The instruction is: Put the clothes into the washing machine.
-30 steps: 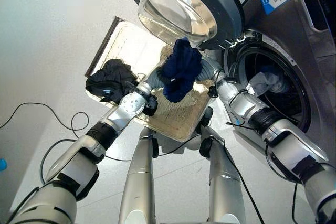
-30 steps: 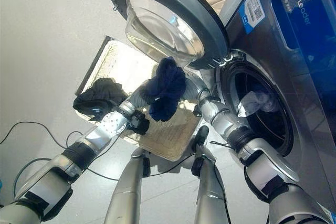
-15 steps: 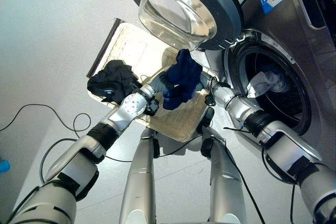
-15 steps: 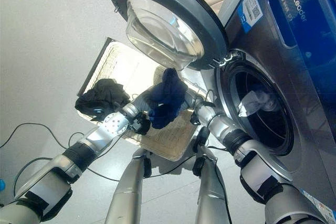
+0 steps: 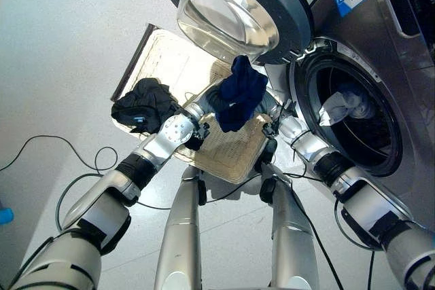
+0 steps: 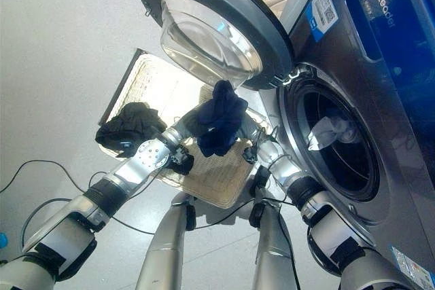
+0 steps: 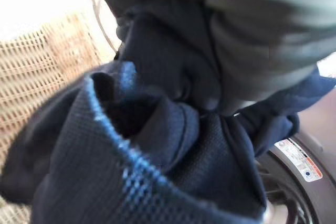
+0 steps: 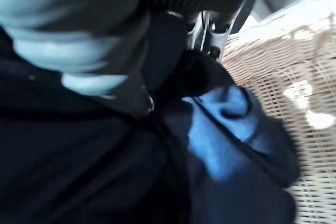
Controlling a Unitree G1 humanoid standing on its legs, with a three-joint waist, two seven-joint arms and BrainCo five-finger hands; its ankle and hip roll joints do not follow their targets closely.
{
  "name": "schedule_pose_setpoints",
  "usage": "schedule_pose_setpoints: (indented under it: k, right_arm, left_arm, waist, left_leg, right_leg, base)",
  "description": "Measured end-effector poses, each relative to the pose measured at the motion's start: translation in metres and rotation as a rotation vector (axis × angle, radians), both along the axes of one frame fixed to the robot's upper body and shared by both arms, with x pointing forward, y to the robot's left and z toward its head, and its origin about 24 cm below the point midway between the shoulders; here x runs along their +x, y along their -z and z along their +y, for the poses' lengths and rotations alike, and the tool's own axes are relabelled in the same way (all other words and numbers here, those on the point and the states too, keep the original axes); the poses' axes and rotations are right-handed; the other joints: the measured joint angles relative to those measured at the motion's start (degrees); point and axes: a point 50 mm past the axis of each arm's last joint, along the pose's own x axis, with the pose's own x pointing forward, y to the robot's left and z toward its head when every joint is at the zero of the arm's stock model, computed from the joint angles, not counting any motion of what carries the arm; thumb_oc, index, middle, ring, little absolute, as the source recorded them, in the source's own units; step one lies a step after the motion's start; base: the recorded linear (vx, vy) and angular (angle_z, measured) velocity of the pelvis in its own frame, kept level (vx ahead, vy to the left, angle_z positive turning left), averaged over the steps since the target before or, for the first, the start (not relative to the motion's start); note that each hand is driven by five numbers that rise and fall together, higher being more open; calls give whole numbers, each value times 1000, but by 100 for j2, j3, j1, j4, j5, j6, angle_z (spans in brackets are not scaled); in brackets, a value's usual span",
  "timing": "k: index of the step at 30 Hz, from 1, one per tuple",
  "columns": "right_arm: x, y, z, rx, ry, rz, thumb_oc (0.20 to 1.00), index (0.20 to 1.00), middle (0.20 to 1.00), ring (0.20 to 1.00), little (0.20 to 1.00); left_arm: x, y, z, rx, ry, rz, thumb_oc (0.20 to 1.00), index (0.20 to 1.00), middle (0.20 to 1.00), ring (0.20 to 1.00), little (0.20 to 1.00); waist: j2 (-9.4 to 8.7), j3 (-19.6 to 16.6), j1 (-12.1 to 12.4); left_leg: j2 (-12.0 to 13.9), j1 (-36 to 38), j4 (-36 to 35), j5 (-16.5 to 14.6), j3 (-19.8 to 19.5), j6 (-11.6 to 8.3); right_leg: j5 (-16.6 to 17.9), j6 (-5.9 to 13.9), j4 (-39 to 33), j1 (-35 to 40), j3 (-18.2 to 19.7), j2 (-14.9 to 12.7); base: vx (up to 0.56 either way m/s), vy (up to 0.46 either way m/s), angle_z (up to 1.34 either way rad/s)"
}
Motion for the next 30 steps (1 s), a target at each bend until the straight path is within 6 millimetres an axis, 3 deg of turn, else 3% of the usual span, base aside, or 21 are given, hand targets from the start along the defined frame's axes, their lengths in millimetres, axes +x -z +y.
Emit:
schedule_pose_setpoints:
  k: [1,9,15,19,25,30]
  right_arm:
    - [0,0,-2,31,18,0,200,200,200,200,200]
    - [1,-1,-13,261,69,16,200,200,200,200,200]
    - [0,13,-13,428,104,66,200,200,200,200,200]
    - [-4,32,-15,560,149,128,200,200,200,200,200]
    - [-9,56,-16,679,227,201,200,200,200,200,200]
    - [-12,73,-41,850,359,228,200,200,200,200,200]
  left_arm:
    - [0,1,-1,1,-3,3,1000,1000,1000,1000,1000]
    - [3,7,1,-3,-61,14,1000,1000,1000,1000,1000]
    - [9,19,9,22,-150,28,1000,1000,1000,1000,1000]
    - [13,31,13,50,-203,42,1000,1000,1000,1000,1000]
    - [15,45,22,18,-298,61,1000,1000,1000,1000,1000]
    - [17,58,35,-25,-410,73,1000,1000,1000,1000,1000]
  waist:
    - [1,0,0]
    - [0,0,-3]
    - [0,0,-27]
    - [0,0,-49]
    - [-2,-1,-295]
    - [1,-2,-317]
  left_leg:
    - [1,0,0,0,4,0]
    - [15,4,3,-7,61,-6]
    - [75,25,2,-24,166,-26]
    - [86,81,1,-48,216,-48]
    - [168,116,-21,-72,487,-28]
    - [222,194,-48,-93,658,-42]
  right_leg:
    - [0,0,0,-3,3,1]
    - [9,-9,5,-48,75,25]
    - [48,-40,-48,-86,158,103]
    - [69,-40,-57,-97,295,161]
    - [289,-3,-410,-95,493,298]
    - [388,-18,-540,-96,660,393]
  base:
    - [0,0,0]
    - [2,13,-4]
    - [-1,40,-9]
    - [6,53,-12]
    - [3,73,-21]
    - [11,72,-17]
